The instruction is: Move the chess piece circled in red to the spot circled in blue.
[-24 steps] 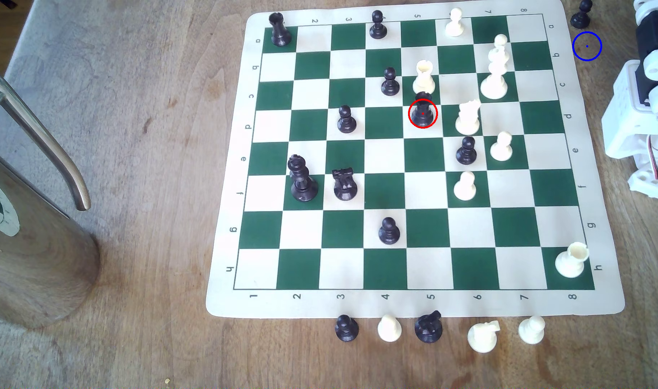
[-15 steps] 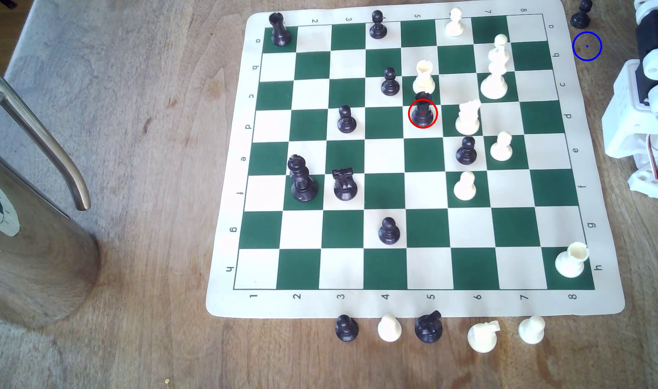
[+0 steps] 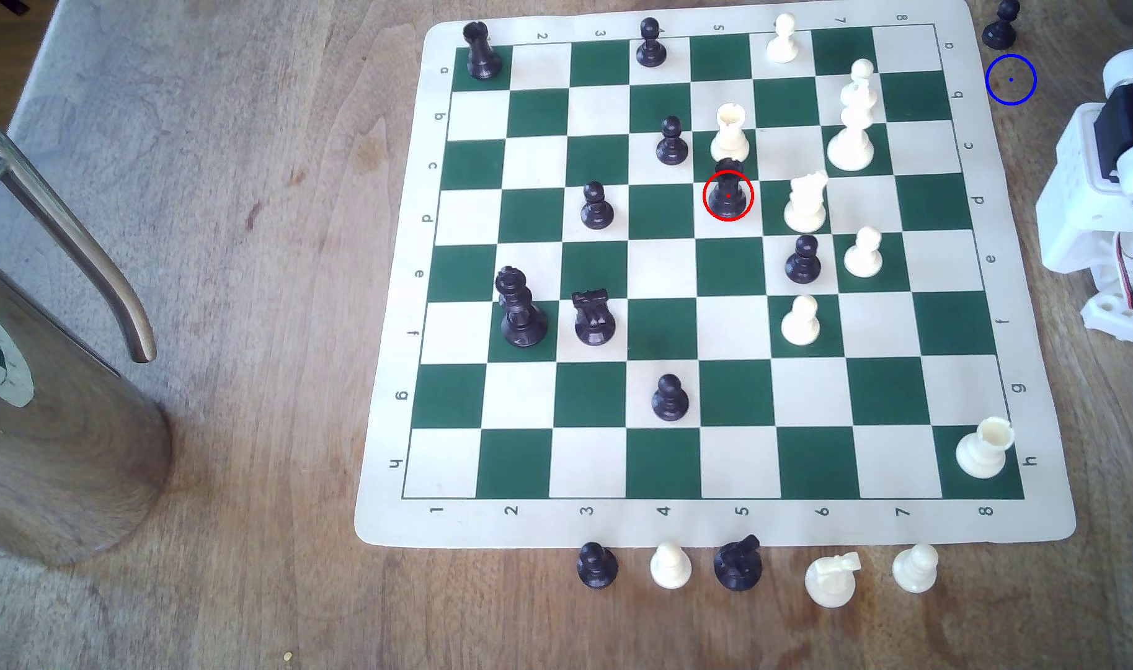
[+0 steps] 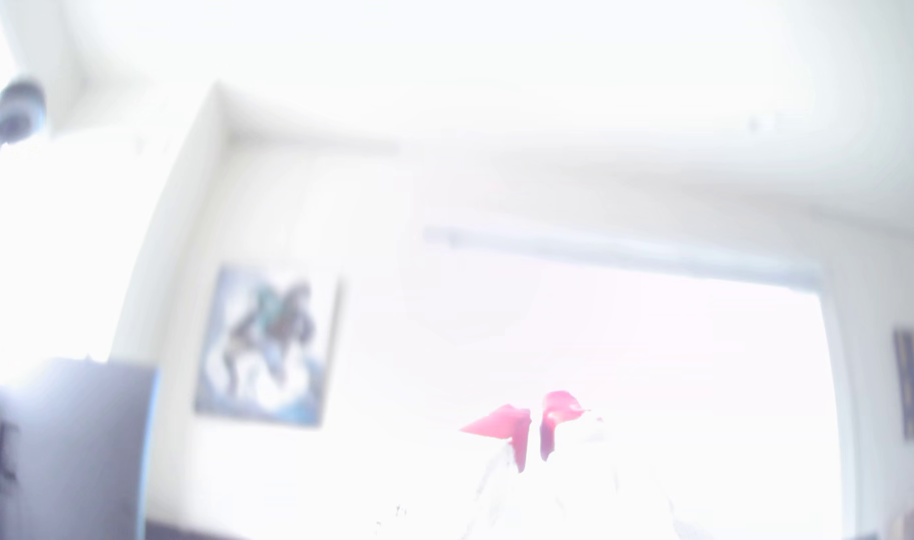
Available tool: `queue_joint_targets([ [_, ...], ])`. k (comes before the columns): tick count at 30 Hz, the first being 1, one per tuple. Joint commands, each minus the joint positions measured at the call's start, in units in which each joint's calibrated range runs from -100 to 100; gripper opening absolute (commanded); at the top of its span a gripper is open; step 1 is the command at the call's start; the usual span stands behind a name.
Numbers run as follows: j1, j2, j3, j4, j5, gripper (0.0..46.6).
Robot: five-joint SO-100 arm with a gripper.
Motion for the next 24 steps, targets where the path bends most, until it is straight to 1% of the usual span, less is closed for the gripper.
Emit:
queue_joint_targets([
  [1, 1.1, -0.3, -10.1, 24.4, -0.5, 0.2],
  [3, 0.4, -0.3, -12.7, 35.0, -3.0, 0.2],
  [6, 0.4, -0.3, -15.7, 45.3, -3.4, 0.2],
  [7, 0.6, -0.3, -16.3, 48.9, -5.1, 0.2],
  [8, 0.6, -0.3, -16.3, 50.7, -5.5, 0.2],
  [10, 0.8, -0.3, -16.4, 54.7, -5.5, 0.6],
  [12, 2.4, -0.3, -15.9, 60.2, -5.6, 0.3],
  [13, 3.2, -0.3, -15.8, 61.7, -6.7, 0.3],
  [15, 3.9, -0.1, -16.2, 64.6, -7.2, 0.2],
  [17, 3.6, 4.0, -18.5, 70.0, -7.0, 0.2],
  [19, 2.4, 8.3, -19.8, 72.3, -7.7, 0.2],
  [20, 1.1, 13.4, -22.2, 74.7, -9.5, 0.2],
  [22, 0.7, 17.4, -24.3, 75.6, -11.6, 0.2],
  [24, 0.5, 21.5, -27.1, 78.2, -12.6, 0.5],
])
